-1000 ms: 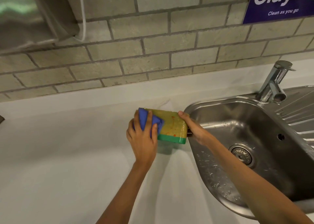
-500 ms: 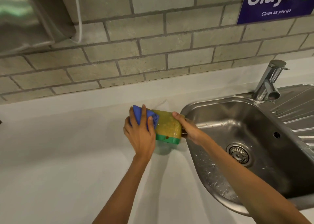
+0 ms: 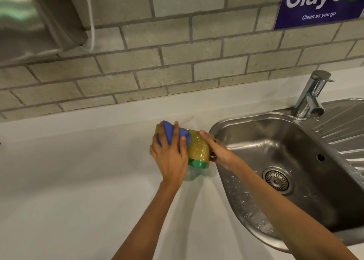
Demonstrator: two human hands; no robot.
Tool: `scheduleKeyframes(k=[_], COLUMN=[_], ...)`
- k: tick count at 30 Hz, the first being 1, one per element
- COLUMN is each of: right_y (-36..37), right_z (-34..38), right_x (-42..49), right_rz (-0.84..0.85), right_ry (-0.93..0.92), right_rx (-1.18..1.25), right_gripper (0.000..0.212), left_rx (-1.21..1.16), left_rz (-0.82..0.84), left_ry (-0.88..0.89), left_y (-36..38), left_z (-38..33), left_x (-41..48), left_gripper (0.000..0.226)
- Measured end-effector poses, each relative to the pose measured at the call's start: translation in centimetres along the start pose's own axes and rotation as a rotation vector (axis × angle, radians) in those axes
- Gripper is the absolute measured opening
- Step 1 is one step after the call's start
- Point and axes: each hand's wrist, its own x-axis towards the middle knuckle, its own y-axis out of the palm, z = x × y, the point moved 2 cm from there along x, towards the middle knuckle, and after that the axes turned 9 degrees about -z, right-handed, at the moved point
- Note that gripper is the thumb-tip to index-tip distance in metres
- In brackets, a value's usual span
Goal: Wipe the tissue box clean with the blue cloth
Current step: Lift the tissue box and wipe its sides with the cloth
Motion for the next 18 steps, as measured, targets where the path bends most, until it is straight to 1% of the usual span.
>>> scheduleKeyframes(k=[1, 2, 4, 5, 6, 9, 10, 11, 13, 15, 16, 17, 18], right_y=[-0.1, -0.3, -0.7, -0.8, -0.9, -0.8, -0.8, -0.7, -0.7, -0.8, -0.9, -0.8, -0.7], right_z=[-0.2, -0.3, -0.6, -0.6, -0.7, -0.7, -0.7, -0.7, -0.7, -0.6, -0.7, -0.8, -0.9], right_x=[0.0, 0.1, 0.1, 0.1, 0.1, 0.1, 0.1, 0.2, 0.3, 0.3, 0.2, 0.2, 0.2], right_rz=[0.028, 0.058, 0.094, 0.1, 0.101, 0.087, 0.078, 0.062, 0.005, -0.039, -0.049, -0.053, -0.059], right_ry=[0.0, 0.005, 0.039, 0.049, 0.053, 0.055, 0.051, 0.049, 0.052, 0.047, 0.041, 0.04, 0.044], right_rx=[0.008, 0.027, 0.076, 0.09, 0.104, 0.141, 0.146, 0.148, 0.138, 0.097, 0.08, 0.078, 0.087], right_gripper=[0.071, 0.08, 0.099, 0.102, 0.103, 0.1, 0.101, 0.102, 0.1, 0.095, 0.095, 0.096, 0.096], left_rx=[-0.012, -0.026, -0.044, -0.054, -0.063, -0.081, -0.086, -0.087, -0.049, -0.003, -0.003, -0.011, -0.021], left_rz=[0.021, 0.034, 0.044, 0.05, 0.054, 0.063, 0.061, 0.061, 0.077, 0.084, 0.088, 0.082, 0.064], left_ry=[0.043, 0.066, 0.058, 0.039, 0.022, -0.031, -0.03, 0.002, 0.151, 0.306, 0.328, 0.3, 0.223], left_y=[0.0, -0.1, -0.1, 0.0, 0.1, 0.6, 0.7, 0.8, 0.6, 0.2, 0.0, -0.3, -0.4], left_z=[-0.3, -0.4, -0.1, -0.1, -0.2, -1.4, -2.0, -2.6, -3.1, -2.2, -1.4, -0.5, 0.2], left_x=[-0.3, -0.5, -0.4, -0.2, -0.1, -0.3, -0.6, -1.1, -2.4, -3.3, -3.4, -3.3, -2.9], left_gripper=[0.058, 0.064, 0.069, 0.069, 0.068, 0.052, 0.049, 0.048, 0.047, 0.05, 0.054, 0.059, 0.064])
